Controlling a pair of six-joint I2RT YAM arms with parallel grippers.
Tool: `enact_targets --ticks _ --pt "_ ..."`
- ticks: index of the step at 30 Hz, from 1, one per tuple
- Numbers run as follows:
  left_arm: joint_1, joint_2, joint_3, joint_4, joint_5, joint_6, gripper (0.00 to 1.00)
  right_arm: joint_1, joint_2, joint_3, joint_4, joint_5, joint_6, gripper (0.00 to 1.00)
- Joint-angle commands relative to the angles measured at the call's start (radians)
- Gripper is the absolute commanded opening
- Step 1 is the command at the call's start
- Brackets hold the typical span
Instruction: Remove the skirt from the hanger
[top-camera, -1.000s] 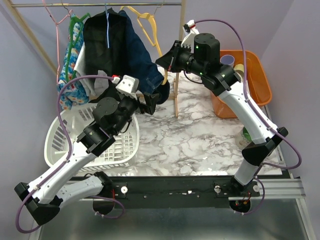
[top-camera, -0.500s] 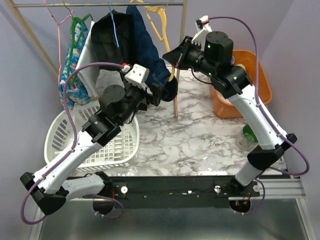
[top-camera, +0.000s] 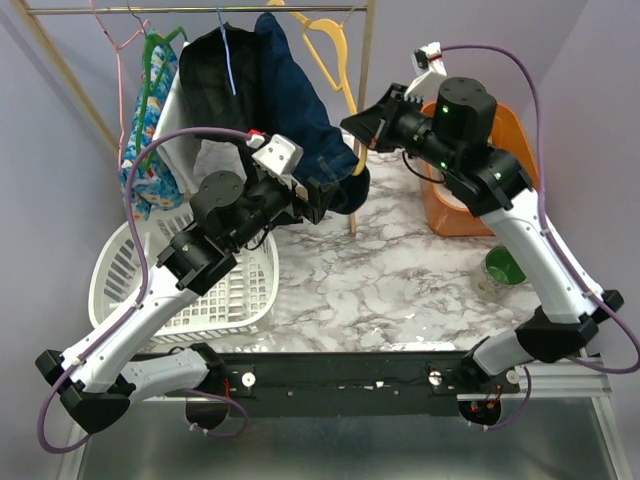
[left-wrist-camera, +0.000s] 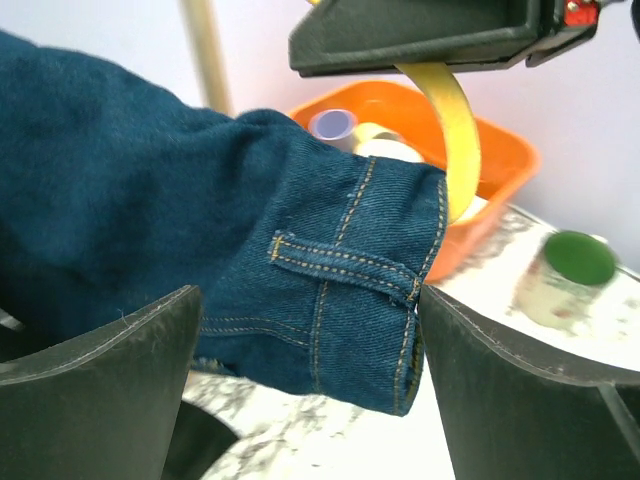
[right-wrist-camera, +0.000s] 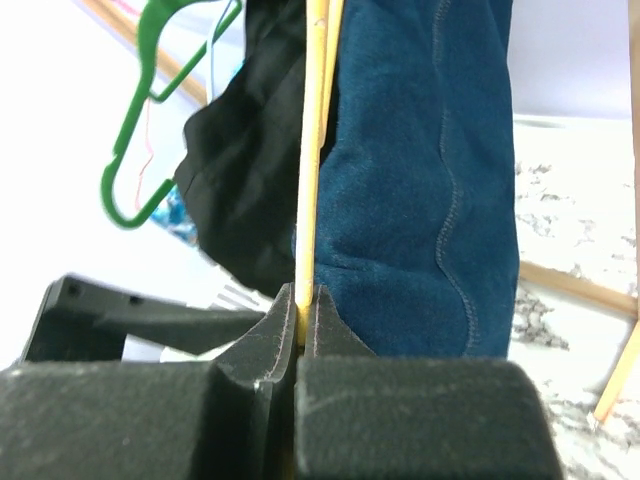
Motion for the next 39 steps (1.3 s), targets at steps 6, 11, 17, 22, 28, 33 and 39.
enact_targets --ticks 6,11,17,22,28,33,39 --pt "-0.007 -0.038 -0.012 -0.029 0.146 -0.043 0.99 0.005 -0.240 -0.214 0.228 -0.033 0.044 0.01" --pt "-0.021 -0.012 -0.009 -0.021 0.232 -0.043 0.99 0.005 -0.283 -0.294 0.275 -0.037 0.092 0.01" --pt "-0.073 0.028 -0.013 -0.003 0.219 -0.032 0.99 0.009 -0.349 -0.443 0.383 -0.045 0.191 0.01" --pt "-0.095 0.082 0.012 -0.018 0.171 -0.018 0.42 0.006 -0.386 -0.485 0.391 -0.016 0.199 0.01" --pt "-0.102 0.073 0.060 -0.119 0.110 -0.012 0.00 0.008 -0.452 -0.479 0.308 0.143 0.104 0.01" --pt "-0.102 -0.001 0.040 -0.139 0.010 -0.018 0.00 0.008 -0.494 -0.475 0.246 0.251 0.021 0.01" --pt "-0.102 -0.059 0.092 -0.173 -0.094 -0.009 0.00 0.008 -0.532 -0.518 0.230 0.334 -0.028 0.01"
